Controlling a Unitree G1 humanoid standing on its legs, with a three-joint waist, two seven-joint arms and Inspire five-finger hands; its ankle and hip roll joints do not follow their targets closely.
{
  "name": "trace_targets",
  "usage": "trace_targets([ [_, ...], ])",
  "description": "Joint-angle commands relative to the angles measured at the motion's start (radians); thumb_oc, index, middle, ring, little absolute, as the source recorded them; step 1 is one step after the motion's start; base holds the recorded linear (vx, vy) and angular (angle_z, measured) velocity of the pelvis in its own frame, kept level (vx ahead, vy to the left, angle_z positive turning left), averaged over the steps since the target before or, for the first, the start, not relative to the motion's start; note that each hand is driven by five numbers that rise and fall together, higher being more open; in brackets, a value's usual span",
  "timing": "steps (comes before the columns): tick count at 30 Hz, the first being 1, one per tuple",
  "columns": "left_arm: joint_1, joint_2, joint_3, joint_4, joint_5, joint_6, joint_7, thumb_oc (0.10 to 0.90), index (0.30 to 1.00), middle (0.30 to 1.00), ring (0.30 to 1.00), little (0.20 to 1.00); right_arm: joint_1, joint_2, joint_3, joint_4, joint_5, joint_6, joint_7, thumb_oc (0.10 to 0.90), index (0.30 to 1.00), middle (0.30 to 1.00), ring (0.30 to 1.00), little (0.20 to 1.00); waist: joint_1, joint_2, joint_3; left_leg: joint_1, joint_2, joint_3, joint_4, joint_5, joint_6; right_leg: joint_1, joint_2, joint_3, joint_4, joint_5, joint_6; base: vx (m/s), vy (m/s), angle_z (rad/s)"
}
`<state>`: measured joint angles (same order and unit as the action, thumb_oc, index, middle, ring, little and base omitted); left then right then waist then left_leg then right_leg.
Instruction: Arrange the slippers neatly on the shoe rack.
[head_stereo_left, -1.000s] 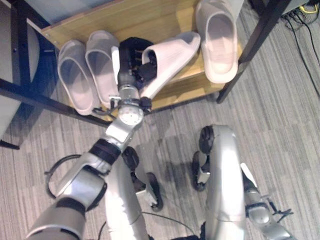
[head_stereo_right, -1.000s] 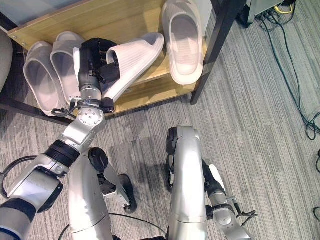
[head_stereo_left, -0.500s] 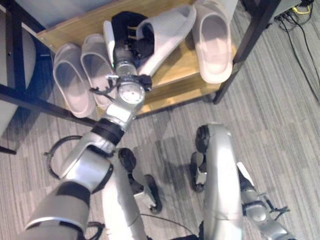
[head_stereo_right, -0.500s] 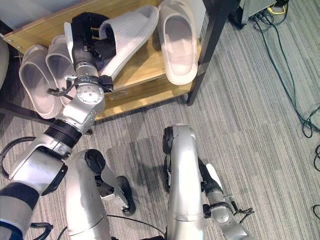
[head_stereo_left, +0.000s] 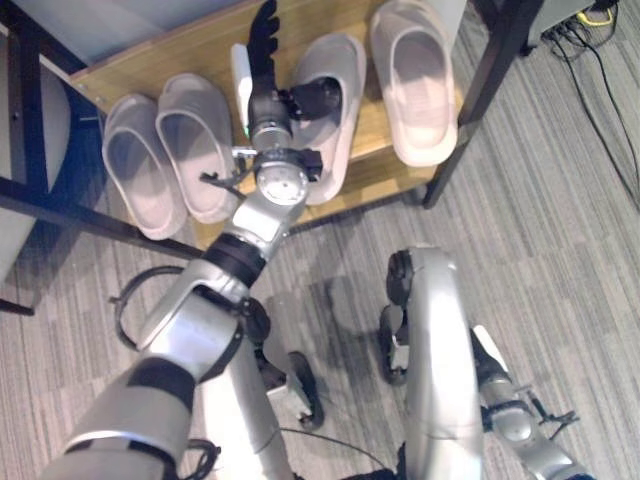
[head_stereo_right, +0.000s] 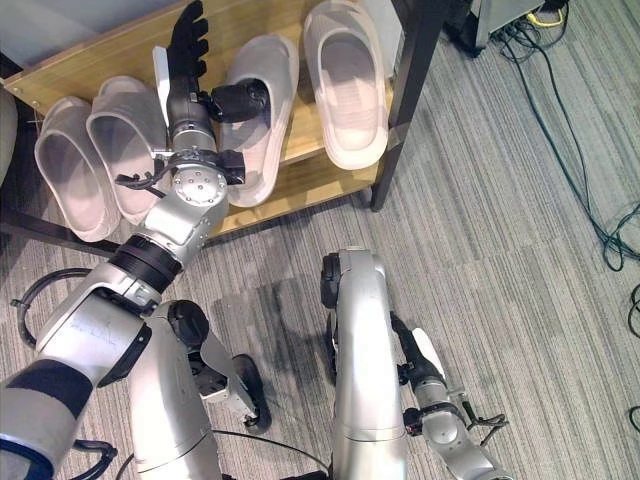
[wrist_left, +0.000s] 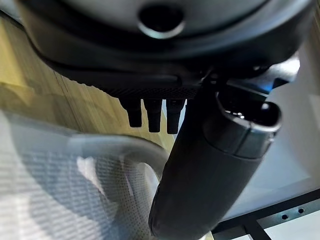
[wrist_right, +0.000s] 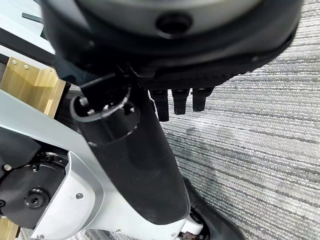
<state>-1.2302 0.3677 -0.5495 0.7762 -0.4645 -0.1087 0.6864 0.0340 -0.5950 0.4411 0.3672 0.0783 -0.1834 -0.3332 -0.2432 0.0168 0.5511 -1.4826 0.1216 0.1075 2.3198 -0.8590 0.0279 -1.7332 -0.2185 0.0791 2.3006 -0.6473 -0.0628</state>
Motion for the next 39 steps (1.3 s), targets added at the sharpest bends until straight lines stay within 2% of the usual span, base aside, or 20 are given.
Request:
trace_targets([
  [1,-0.144,0.042,0.029,-0.041,0.067,-0.062,0.011,0.8,0.9,0.9,0.9,0.9,-0.017,-0.027,0.005,-0.096,-0.021,-0.056,-0.017,0.8,0.9,0.9,0.9,0.9,0.032,-0.032,-0.031,-0.087,-0.006,-0.089,-0.084,0.102,-0.039,0.163,-0.011,0.199,0.068,-0.16,0.081,0.0,0.0,0.0],
  [16,0.009,0.094,0.044,-0.174,0.133,-0.062,0.002,0.8,0.9,0.9,0.9,0.9,-0.001,-0.021,0.008,-0.063,-0.024,-0.062,-0.025,0.8,0.9,0.9,0.9,0.9,0.05,-0.025,-0.031,-0.087,-0.013,-0.086,-0.09,0.097,-0.048,0.163,-0.019,0.198,0.068,-0.161,0.077,0.0,0.0,0.0],
  [34,0.131,0.197,0.075,-0.475,0.212,-0.108,0.025,0.8,0.9,0.9,0.9,0.9,0.025,-0.014,-0.008,-0.07,-0.034,-0.063,-0.017,0.8,0.9,0.9,0.9,0.9,0.071,-0.011,-0.031,-0.087,-0.014,-0.087,-0.085,0.094,-0.056,0.163,-0.025,0.187,0.073,-0.169,0.07,0.0,0.0,0.0],
  [39,0.204,0.24,0.095,-0.557,0.216,-0.129,0.006,0.8,0.9,0.9,0.9,0.9,0.032,-0.011,-0.02,-0.07,-0.04,-0.062,-0.016,0.8,0.9,0.9,0.9,0.9,0.083,-0.007,-0.031,-0.087,-0.014,-0.086,-0.086,0.093,-0.058,0.163,-0.026,0.184,0.073,-0.17,0.068,0.0,0.0,0.01],
])
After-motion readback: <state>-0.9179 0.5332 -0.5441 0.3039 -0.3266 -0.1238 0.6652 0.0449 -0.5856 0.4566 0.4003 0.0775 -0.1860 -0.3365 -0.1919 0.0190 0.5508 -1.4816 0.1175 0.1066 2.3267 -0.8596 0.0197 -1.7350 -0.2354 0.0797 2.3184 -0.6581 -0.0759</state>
